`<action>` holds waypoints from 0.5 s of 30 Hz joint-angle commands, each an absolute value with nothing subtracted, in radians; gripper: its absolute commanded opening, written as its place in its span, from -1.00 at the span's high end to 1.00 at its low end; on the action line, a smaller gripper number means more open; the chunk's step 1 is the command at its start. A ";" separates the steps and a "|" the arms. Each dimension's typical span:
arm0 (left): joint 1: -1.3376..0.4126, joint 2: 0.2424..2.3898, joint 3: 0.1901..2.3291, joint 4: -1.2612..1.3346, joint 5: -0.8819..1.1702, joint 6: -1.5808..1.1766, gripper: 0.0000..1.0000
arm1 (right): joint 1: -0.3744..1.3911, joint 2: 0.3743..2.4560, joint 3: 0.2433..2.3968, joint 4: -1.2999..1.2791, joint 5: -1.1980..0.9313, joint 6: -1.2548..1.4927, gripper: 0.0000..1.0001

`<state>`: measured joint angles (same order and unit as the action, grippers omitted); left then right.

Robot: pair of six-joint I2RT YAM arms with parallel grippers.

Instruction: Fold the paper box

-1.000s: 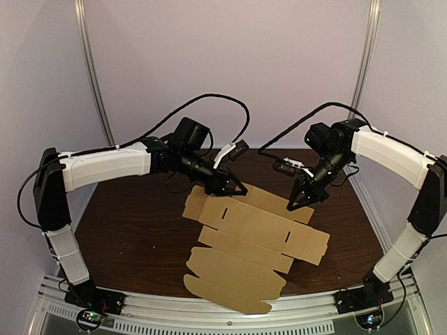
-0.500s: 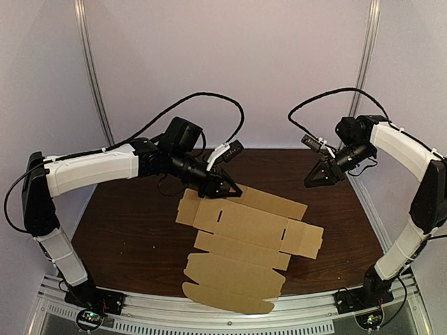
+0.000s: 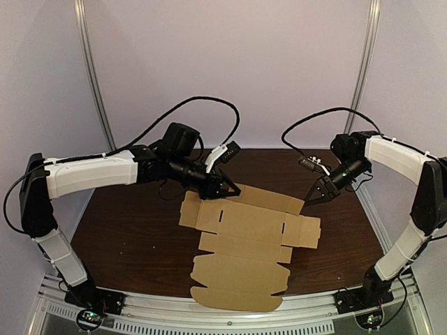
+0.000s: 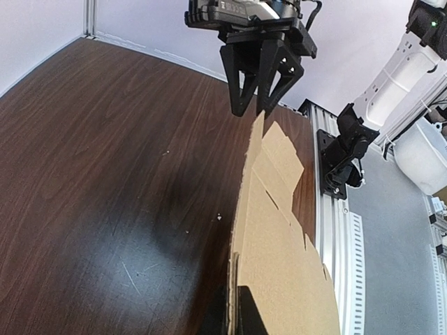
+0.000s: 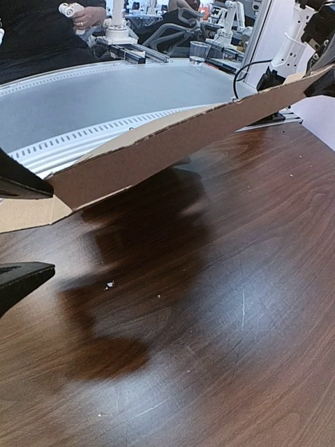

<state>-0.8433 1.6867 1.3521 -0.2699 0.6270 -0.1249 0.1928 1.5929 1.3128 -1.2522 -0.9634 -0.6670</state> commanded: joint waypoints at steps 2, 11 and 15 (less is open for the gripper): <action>-0.834 1.682 1.313 -0.137 0.573 -0.176 1.00 | 0.238 1.560 1.273 -1.192 -0.961 -0.623 0.36; -0.834 1.685 1.294 -0.095 0.550 -0.207 1.00 | 0.267 1.554 1.287 -1.235 -1.013 -0.658 0.32; -0.834 1.695 1.295 -0.067 0.604 -0.235 1.00 | 0.269 1.549 1.294 -1.241 -1.066 -0.661 0.26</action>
